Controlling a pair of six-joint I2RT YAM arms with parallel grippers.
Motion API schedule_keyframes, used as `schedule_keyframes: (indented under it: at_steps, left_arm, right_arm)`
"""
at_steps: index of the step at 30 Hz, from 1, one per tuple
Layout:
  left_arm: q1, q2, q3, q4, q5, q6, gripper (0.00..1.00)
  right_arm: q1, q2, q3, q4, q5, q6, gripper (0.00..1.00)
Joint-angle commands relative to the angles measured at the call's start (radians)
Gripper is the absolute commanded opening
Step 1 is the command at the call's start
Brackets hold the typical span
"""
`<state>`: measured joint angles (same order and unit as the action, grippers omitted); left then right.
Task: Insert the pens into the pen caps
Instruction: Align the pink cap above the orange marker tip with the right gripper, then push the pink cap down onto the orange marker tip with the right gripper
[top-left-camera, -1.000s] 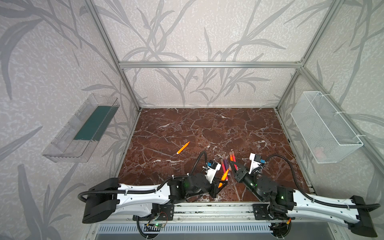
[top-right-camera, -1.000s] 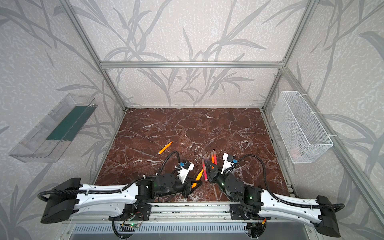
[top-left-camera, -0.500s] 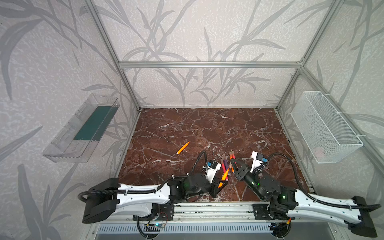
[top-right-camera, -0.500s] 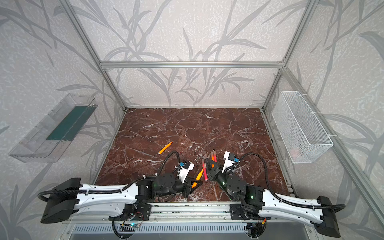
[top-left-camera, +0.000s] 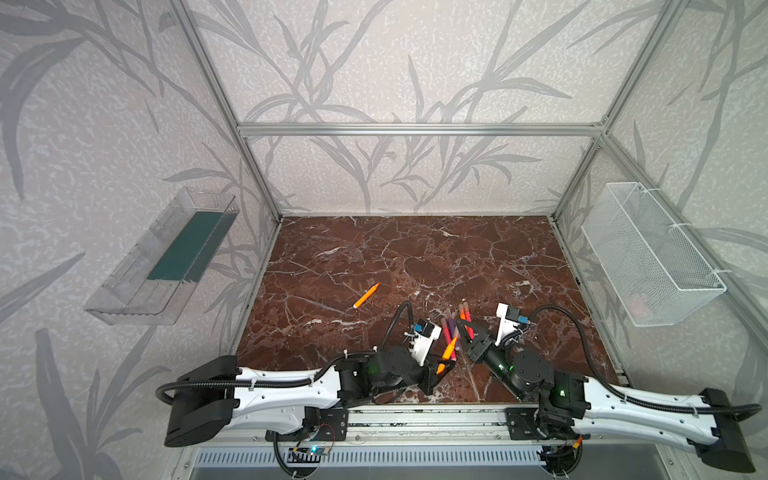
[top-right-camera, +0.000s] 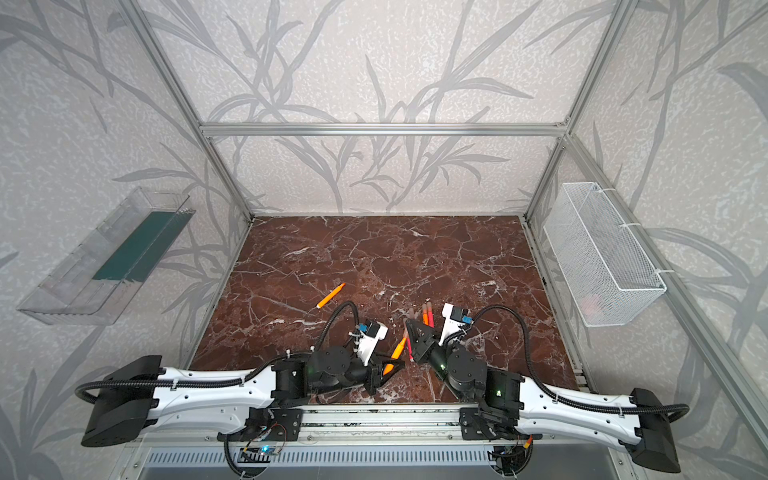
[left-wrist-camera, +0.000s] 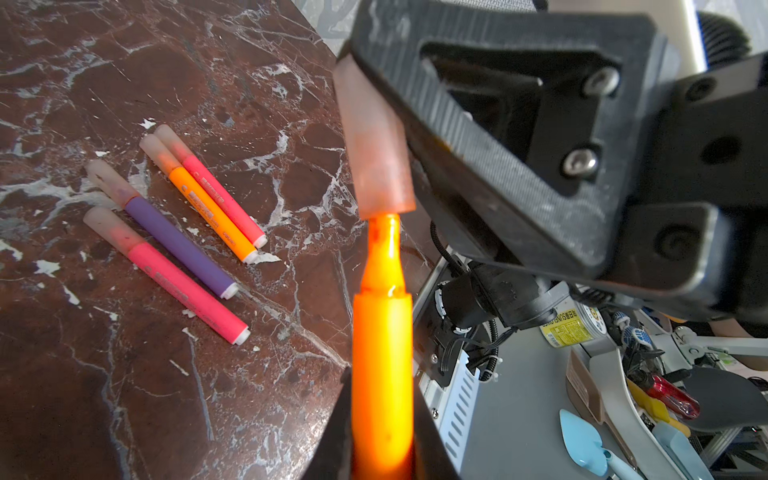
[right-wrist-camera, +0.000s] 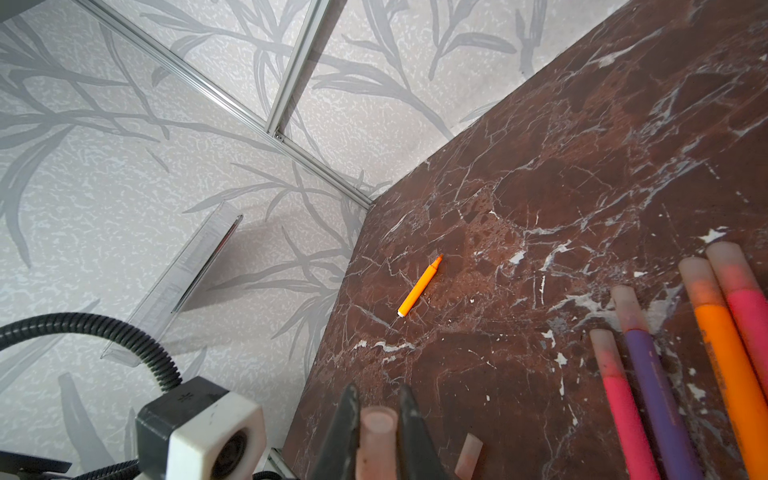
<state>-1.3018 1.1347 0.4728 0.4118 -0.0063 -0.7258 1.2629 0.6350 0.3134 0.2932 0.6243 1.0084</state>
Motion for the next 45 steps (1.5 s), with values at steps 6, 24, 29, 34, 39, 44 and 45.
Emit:
schedule_keyframes:
  at_steps: [6,24,29,34,39,44,45]
  left_arm:
    - [0.002,-0.01,-0.019,0.056,-0.123,0.005,0.0]
    - [0.145,-0.024,-0.019,0.194,0.102,-0.073,0.0]
    - [0.148,-0.042,-0.026,0.195,0.108,-0.07,0.0]
    - [0.149,-0.065,-0.028,0.145,0.093,-0.041,0.0]
    - [0.147,-0.073,-0.029,0.11,0.112,0.008,0.0]
    - [0.135,-0.06,-0.02,0.085,0.134,0.06,0.0]
    - [0.131,-0.055,-0.013,0.074,0.135,0.075,0.0]
  right_arm:
    - [-0.004,0.062,-0.016,0.094,-0.066,0.059,0.0]
    - [-0.002,0.169,-0.036,0.246,-0.13,0.013,0.0]
    - [-0.003,0.177,-0.036,0.266,-0.132,-0.03,0.09]
    - [-0.004,0.078,-0.037,0.142,-0.059,-0.021,0.25]
    - [-0.004,-0.088,-0.063,0.05,0.018,-0.042,0.32]
    - [-0.005,-0.19,-0.062,0.017,0.038,-0.094,0.41]
    - [-0.007,-0.198,-0.06,0.017,0.038,-0.102,0.42]
